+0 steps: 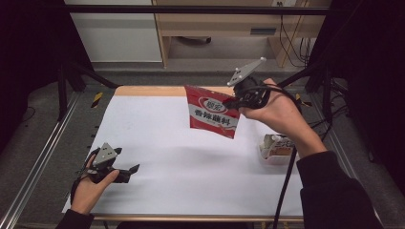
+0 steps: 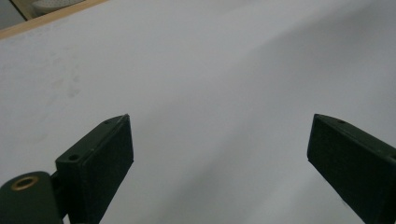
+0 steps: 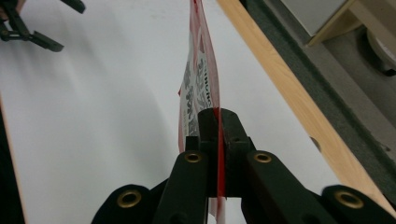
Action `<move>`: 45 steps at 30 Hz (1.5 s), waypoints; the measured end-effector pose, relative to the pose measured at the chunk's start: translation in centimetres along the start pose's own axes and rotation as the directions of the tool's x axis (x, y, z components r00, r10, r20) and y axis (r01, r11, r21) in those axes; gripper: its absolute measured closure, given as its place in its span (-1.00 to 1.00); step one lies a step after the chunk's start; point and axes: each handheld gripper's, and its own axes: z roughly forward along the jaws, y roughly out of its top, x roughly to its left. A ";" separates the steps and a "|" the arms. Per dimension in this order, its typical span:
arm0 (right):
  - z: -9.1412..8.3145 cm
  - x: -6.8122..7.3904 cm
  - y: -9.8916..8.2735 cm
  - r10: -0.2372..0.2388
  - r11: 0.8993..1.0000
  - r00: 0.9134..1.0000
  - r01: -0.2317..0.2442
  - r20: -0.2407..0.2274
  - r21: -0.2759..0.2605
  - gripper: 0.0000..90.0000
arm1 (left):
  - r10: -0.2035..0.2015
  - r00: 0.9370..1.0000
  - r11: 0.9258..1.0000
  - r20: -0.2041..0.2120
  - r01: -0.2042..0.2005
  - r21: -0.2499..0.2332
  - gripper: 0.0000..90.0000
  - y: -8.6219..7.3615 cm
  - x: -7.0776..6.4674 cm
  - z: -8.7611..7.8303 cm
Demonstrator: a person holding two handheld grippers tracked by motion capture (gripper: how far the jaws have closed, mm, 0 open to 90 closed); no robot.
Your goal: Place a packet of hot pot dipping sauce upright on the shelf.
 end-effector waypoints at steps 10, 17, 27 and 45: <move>-2.1 -2.9 -1.2 0.030 0.999 0.998 -0.029 0.058 -0.018 0.99 | 0.005 1.000 0.999 -0.031 -0.003 0.039 -0.85 -0.7 0.1 0.6; -3.0 -4.5 -3.3 0.068 0.998 0.993 -0.065 0.102 -0.026 0.99 | -0.001 0.995 1.000 -0.096 0.002 0.014 -0.85 -0.9 1.2 -0.3; -3.8 -7.4 -5.8 0.142 0.989 0.980 -0.136 0.143 -0.052 0.99 | -0.022 0.995 0.999 -0.099 0.025 0.024 -0.85 -1.1 1.5 -0.3; -5.1 -10.5 -9.7 0.196 0.981 0.960 -0.193 0.198 -0.036 0.99 | -0.002 0.996 0.999 -0.085 0.005 0.041 -0.85 -1.0 1.0 0.1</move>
